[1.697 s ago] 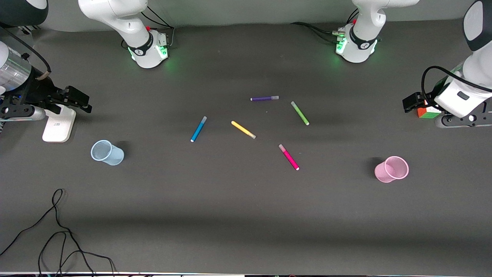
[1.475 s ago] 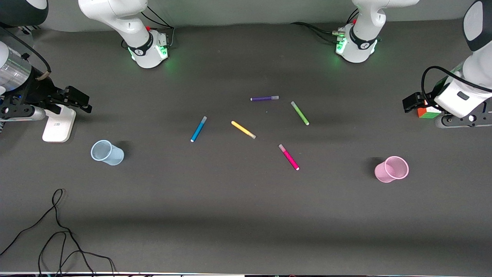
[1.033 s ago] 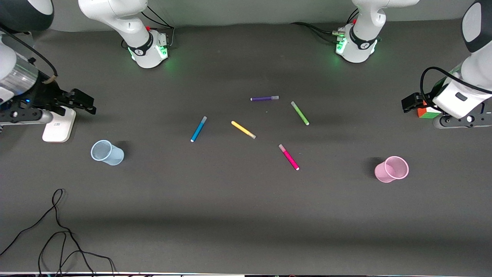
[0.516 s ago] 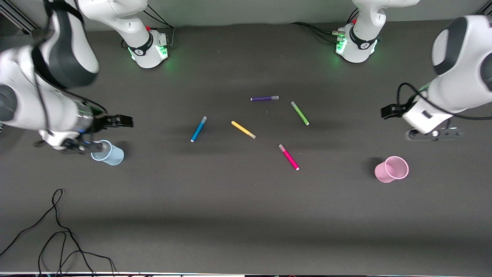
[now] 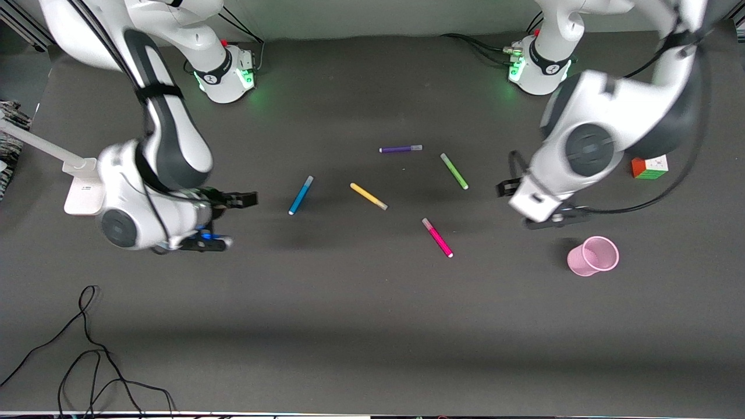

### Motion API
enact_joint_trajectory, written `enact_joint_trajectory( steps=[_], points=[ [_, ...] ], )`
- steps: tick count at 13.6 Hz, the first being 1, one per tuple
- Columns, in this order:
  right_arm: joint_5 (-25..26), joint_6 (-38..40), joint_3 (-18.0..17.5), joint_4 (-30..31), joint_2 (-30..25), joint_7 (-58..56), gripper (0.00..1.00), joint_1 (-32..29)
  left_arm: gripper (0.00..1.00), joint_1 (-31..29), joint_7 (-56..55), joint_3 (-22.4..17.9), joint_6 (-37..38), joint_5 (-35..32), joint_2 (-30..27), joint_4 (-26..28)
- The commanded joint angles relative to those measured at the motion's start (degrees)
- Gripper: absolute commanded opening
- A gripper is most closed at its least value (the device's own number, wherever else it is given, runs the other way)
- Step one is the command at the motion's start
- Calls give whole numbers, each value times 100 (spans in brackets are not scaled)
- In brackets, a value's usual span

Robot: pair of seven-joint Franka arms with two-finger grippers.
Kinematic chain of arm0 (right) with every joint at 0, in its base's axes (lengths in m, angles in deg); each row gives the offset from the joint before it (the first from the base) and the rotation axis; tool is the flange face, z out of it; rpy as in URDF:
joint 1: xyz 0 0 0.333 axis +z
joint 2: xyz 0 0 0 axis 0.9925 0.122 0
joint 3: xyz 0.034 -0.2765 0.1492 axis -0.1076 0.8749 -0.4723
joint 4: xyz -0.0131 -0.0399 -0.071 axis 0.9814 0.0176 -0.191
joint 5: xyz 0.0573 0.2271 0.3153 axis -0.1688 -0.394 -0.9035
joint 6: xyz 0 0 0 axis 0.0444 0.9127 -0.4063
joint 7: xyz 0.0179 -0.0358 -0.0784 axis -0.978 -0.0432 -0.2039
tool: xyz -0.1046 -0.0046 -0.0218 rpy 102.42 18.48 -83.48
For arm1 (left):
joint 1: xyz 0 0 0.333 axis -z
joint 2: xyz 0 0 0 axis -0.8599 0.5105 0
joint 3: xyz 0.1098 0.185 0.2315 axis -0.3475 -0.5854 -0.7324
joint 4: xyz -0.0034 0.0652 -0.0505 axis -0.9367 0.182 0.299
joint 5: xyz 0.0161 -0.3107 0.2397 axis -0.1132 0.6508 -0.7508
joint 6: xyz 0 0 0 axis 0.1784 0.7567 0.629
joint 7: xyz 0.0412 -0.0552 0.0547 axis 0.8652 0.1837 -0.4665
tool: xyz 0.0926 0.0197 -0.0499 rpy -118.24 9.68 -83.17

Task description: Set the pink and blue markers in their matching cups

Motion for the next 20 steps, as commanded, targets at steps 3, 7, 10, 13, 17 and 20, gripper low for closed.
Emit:
enact_joint_trajectory(
  steps=[3, 7, 10, 13, 17, 20],
  points=[
    [-1119, -483, 18, -128, 1184, 234, 100, 33, 100, 637, -2199, 19, -525, 346, 1349, -945],
    [-1253, -749, 18, -110, 1484, 260, 98, 236, 100, 814, -3020, 19, -911, 768, 2274, -1616],
    [-1402, -1002, 18, 144, 1554, 234, 89, 236, 100, 866, -3039, 28, -1448, 883, 2538, -1581],
    [-1411, -1091, 18, 162, 1572, 243, 65, 245, 99, 866, -3030, 27, -1747, 883, 2705, -1528],
    [-1481, -1188, 18, 162, 1616, 234, 30, 245, 95, 857, -3030, 28, -2072, 1058, 2785, -1239],
    [-1481, -1241, 18, 153, 1669, 199, 10, 236, 81, 866, -3021, 28, -2336, 1244, 2785, -984]
  ],
)
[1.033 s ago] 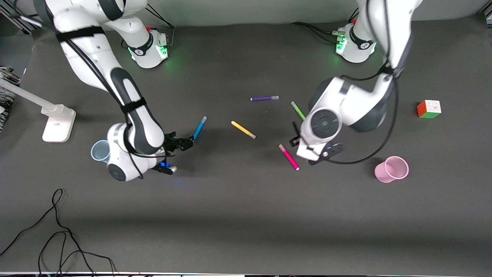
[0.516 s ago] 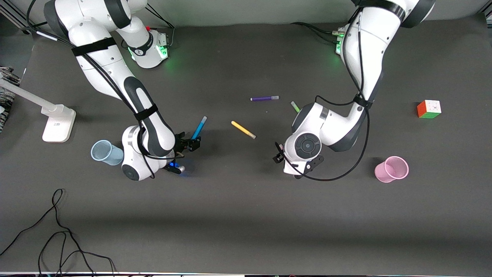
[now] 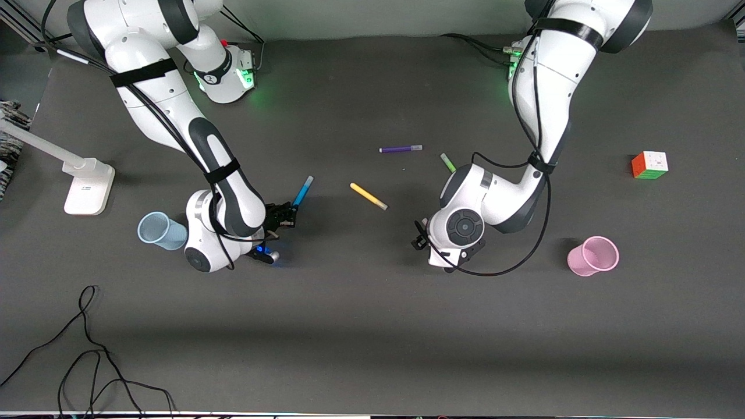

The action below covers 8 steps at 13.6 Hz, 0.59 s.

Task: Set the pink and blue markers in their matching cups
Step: 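Carry the blue marker toward the clear cup while the left gripper carries pink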

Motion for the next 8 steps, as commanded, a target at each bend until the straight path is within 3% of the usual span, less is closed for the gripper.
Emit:
enact_joint_trajectory(
  steps=[1, 5, 8],
  points=[
    [-161, -114, 15, -15, 72, 73, 3, 22, 75, 77, -107, -42, -181, 123, -69, 261],
    [-65, 174, 93, -33, -322, 99, 0, -22, 47, 69, -107, -15, -189, 141, -69, 350],
    [663, 500, 322, -24, -980, 55, 0, -48, 21, 60, -45, -24, -189, 404, -69, 359]
  ],
)
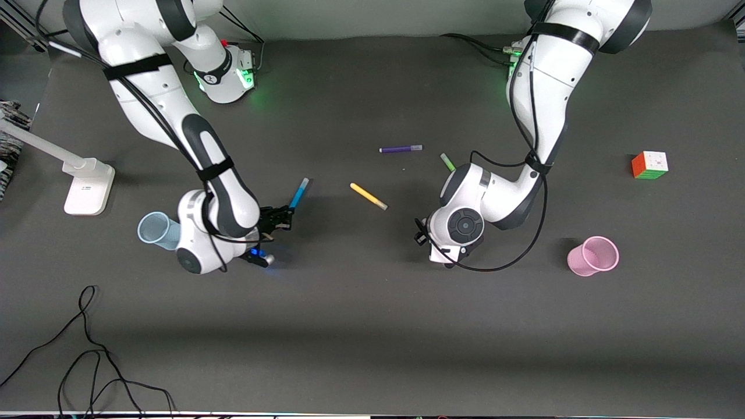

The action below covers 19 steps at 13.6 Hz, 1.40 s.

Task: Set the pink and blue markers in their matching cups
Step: 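Carry the blue marker toward the clear cup while the left gripper carries pink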

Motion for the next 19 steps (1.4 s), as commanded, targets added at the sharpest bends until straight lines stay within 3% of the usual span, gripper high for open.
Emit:
enact_joint_trajectory(
  steps=[1, 2, 4, 6, 8, 11, 14, 16, 19],
  points=[
    [643, 295, 197, 129, -845, 47, 0, -43, 9, 53, -38, -37, -60, 165, -77, 142],
    [915, 304, 267, 155, -1109, 29, 0, -43, 0, 45, -38, -28, -60, 174, -86, 134],
    [1417, 260, 460, 296, -1688, -224, 0, -43, 0, 18, -29, -37, 10, 174, -139, 116],
    [1586, 260, 811, 305, -2068, -829, 0, -43, 0, -121, 102, -63, 342, 156, -383, 72],
    [1760, 234, 1084, 287, -2367, -1279, 0, -34, 0, -560, 557, -37, 1358, 174, -665, -190],
    [2997, -160, 1094, 444, -2902, -1333, 0, -25, 0, -1272, 1391, -37, 2652, 174, -947, -603],
    [3475, -924, 1129, 1006, -3439, -1876, 0, -34, 0, -2027, 2551, -45, 3866, 165, -974, -1183],
    [3520, -1555, 1321, 1558, -3764, -2271, 0, -43, 0, -2485, 3263, -54, 4298, 130, -948, -1369],
    [3520, -3451, 1743, 2832, -4152, -3272, 0, -43, 0, -3038, 3976, -72, 4387, 86, -921, -1369]
  ],
)
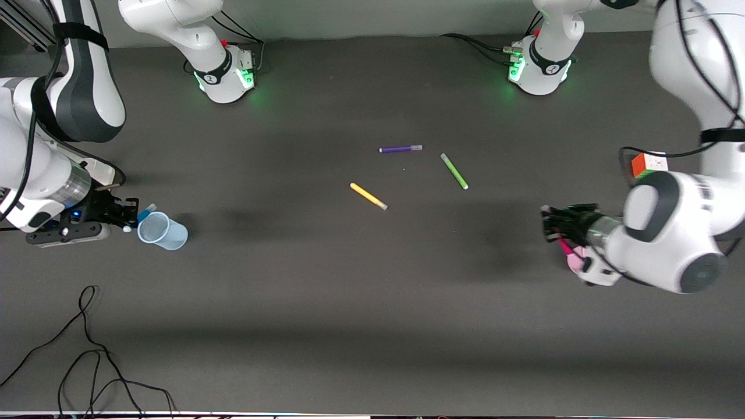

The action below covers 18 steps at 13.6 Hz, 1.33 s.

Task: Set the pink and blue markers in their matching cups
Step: 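Lower the blue marker into the clear cup while the left gripper lowers pink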

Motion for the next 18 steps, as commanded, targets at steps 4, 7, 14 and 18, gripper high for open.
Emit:
enact_joint_trajectory(
  steps=[4, 7, 14, 18],
  points=[
    [89, -2331, 599, 1663, -439, -1312, 0, 47, 0, -835, 1074, 41, 411, 32, 236, -153],
    [1, -3253, 600, 2208, -299, -1242, 0, 38, 0, -1116, 1303, 50, 429, 111, 420, -153],
    [-316, -3440, 591, 2280, -132, -1241, 0, 47, 0, -1258, 1321, 41, 359, 506, 702, -153],
    [-324, -3397, 600, 2271, -123, -1241, 100, 47, 11, -1249, 1347, 49, 280, 506, 763, -153]
  ],
)
